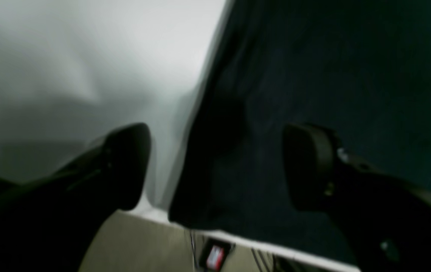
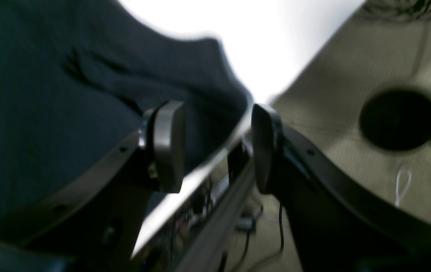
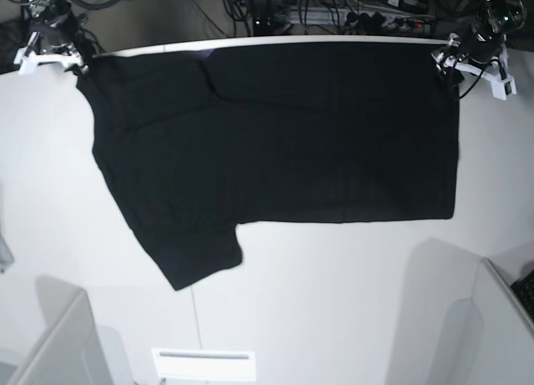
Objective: Fold the T-shirt properly
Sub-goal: 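Drag the shirt by its shoulder edges toward the robot, then release, then move the right gripper to the hem corner beside the sleeve and grasp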
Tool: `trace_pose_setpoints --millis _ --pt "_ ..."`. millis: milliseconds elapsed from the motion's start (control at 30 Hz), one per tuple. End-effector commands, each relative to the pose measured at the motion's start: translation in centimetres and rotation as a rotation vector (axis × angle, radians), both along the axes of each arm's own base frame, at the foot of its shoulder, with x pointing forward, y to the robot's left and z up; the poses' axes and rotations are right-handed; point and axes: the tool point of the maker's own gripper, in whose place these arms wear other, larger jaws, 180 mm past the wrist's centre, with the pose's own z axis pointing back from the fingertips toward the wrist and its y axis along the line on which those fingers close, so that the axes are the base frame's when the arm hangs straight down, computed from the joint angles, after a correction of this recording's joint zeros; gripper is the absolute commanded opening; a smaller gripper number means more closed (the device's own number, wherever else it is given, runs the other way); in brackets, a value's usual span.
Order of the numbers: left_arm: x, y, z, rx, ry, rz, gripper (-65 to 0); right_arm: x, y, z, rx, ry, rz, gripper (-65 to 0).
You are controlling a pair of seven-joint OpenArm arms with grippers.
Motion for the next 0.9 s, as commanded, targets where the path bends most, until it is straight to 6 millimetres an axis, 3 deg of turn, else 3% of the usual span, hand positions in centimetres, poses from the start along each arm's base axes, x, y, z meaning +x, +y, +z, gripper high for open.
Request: trace_pose_setpoints --millis 0,133,200,333,500,667,700,867 --pt "0.8 1.4 2.0 0.052 -0.052 0.005 -10.9 0.3 -1.0 1.3 -0.052 -0.038 -0.004 -38.0" --pt "1.6 3.1 4.9 0.117 -0.12 0.029 -10.9 1.5 -2.0 2.5 -0.118 -0.095 -0.006 -37.7" --pt "2.6 3.3 5.8 0.129 -0.156 0.032 -11.0 3.4 -2.4 3.4 -0.134 -0.135 0.02 -37.4" --pt "4.0 3.2 6.4 0.129 -0.192 0.027 -12.2 7.7 -0.9 3.9 -0.121 -0.18 0.137 -37.5" --pt "5.2 3.2 6.9 0.126 -0.226 0.031 -31.3 12.3 1.4 4.3 -0.105 -0.243 0.243 -37.8" --pt "6.1 3.3 7.4 0.127 -0.257 0.037 -62.0 17.6 3.2 4.6 -0.079 -0.285 0.337 -37.8" --pt "6.1 3.4 7.5 0.128 -0.259 0.038 -65.0 18.4 3.6 4.6 -0.075 -0.287 0.354 -37.8" --pt "6.1 3.6 7.6 0.134 -0.259 0.042 -65.0 23.2 5.1 5.0 -0.065 -0.308 0.435 -37.8"
